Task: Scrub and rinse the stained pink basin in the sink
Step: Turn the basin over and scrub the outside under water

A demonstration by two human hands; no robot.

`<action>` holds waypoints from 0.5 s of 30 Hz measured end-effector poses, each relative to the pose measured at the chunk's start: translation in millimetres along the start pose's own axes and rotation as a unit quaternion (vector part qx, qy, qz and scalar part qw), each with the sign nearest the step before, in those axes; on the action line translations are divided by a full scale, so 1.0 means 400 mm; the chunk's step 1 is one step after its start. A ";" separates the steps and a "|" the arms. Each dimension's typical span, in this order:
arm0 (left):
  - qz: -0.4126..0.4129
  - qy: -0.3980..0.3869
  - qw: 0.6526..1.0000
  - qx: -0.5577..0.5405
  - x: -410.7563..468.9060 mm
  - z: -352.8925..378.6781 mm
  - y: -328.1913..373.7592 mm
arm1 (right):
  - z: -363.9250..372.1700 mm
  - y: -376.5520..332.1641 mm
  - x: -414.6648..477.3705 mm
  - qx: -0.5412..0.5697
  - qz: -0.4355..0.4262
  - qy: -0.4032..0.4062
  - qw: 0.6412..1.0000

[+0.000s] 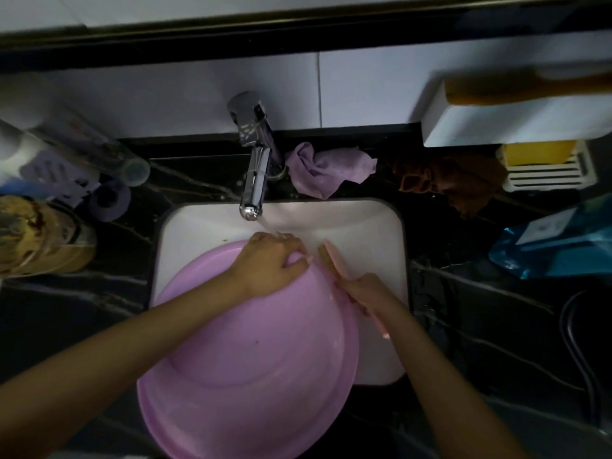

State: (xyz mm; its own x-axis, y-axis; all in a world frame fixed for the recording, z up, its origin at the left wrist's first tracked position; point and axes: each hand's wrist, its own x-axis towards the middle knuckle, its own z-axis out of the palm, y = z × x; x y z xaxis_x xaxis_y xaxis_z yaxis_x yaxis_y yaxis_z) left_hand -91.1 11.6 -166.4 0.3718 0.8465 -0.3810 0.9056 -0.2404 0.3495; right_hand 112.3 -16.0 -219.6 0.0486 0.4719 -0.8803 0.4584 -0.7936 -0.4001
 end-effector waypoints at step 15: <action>-0.170 0.083 0.982 -0.010 -0.023 -0.062 -0.037 | 0.069 0.011 0.026 0.315 -0.001 -0.086 0.945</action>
State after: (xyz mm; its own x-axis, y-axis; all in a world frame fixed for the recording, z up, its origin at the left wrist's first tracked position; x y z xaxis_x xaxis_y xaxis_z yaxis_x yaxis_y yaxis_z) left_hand -113.1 19.1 -146.8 0.0086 0.9422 -0.3350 0.9669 0.0776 0.2430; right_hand 90.3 -25.1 -237.3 -0.1223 0.4479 -0.8857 -0.1645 -0.8892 -0.4269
